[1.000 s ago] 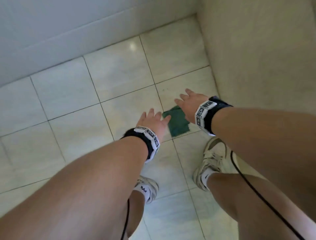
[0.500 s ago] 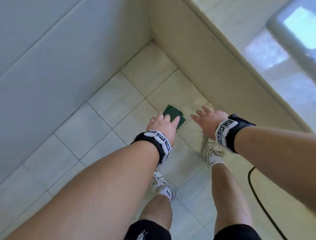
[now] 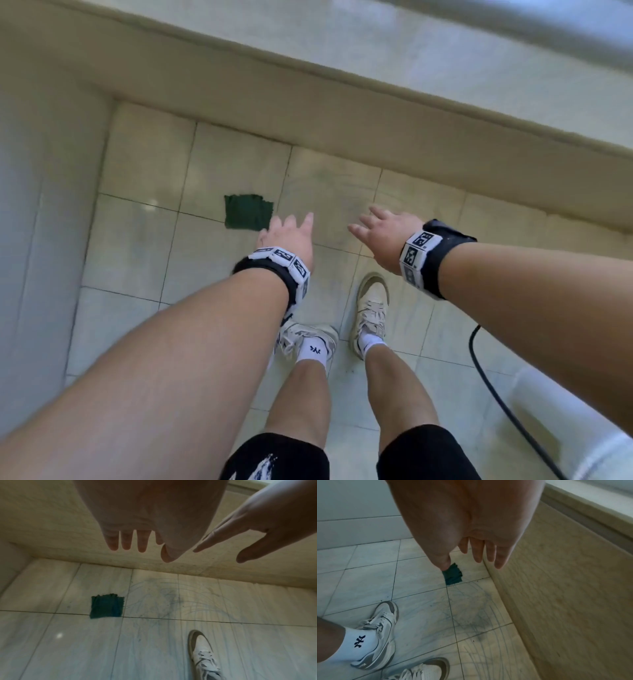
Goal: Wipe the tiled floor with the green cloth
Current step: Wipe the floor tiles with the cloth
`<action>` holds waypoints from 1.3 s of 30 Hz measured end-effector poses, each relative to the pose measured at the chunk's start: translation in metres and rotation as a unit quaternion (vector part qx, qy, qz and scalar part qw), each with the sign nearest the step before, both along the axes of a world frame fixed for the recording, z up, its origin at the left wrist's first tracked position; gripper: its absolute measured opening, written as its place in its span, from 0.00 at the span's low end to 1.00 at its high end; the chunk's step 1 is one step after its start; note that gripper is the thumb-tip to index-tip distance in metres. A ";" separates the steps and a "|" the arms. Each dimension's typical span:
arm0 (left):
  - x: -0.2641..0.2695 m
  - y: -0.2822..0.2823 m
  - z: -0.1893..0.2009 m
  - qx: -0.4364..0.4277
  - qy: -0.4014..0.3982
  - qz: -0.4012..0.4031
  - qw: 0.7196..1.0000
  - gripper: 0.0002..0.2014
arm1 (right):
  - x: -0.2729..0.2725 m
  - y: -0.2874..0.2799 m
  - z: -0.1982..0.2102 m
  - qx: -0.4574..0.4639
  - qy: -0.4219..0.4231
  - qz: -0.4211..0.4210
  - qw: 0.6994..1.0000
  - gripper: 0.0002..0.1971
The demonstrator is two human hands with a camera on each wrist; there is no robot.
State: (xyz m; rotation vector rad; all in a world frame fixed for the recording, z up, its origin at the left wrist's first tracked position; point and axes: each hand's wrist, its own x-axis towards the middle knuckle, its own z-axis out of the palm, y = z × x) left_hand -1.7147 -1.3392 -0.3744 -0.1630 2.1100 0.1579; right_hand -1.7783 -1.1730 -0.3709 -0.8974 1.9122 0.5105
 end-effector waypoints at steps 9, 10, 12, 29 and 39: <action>-0.047 0.113 0.015 -0.005 0.022 -0.012 1.000 0.46 | -0.018 0.108 0.008 -0.010 0.004 -0.093 0.996 0.44; -0.051 0.120 0.015 -0.006 0.026 -0.009 1.000 0.46 | -0.018 0.117 0.007 -0.010 0.004 -0.108 0.994 0.45; -0.055 0.131 0.016 -0.005 0.029 -0.017 0.999 0.46 | -0.016 0.128 0.002 -0.009 0.005 -0.134 0.991 0.46; -0.018 0.141 0.011 0.016 0.038 -0.210 0.977 0.45 | 0.065 0.131 -0.004 0.000 -0.017 -0.344 0.939 0.41; 0.030 0.186 -0.002 0.009 0.018 -0.259 0.966 0.42 | 0.126 0.183 -0.024 0.000 -0.027 -0.393 0.919 0.42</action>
